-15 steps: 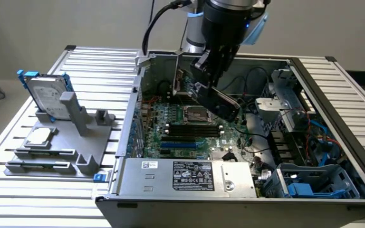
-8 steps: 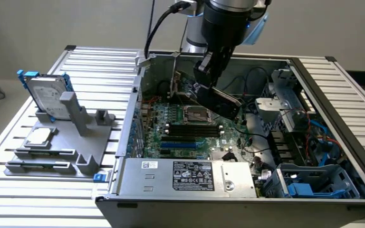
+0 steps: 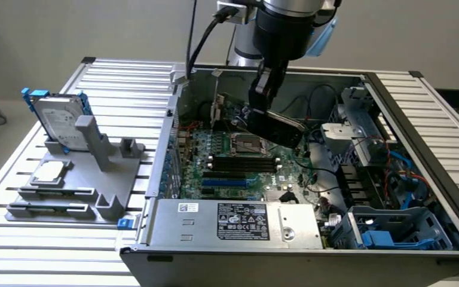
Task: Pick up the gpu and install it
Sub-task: 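Insert the gpu into the slot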
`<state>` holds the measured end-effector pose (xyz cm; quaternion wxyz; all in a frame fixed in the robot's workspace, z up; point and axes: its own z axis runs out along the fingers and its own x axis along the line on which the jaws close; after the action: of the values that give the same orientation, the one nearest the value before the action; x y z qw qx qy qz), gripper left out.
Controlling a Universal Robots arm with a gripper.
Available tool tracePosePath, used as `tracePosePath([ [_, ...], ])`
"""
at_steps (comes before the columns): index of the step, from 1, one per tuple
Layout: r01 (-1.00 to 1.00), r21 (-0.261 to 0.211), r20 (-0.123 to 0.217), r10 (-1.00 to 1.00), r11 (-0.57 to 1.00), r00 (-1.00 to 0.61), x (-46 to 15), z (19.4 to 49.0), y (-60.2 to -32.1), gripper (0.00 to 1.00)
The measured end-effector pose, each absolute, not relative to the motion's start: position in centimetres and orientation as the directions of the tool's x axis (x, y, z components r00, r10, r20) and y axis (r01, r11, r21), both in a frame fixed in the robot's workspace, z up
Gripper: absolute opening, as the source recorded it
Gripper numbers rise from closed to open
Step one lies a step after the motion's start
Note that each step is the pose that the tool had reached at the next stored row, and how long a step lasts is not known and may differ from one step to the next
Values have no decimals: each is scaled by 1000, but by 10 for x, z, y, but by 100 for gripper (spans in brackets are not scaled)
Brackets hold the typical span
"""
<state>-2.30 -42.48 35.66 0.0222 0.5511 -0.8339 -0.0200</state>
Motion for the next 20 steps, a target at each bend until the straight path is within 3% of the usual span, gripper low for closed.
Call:
tracePosePath([
  [20,-998,59,11,-999,39,-38,-23,349,-425,26],
])
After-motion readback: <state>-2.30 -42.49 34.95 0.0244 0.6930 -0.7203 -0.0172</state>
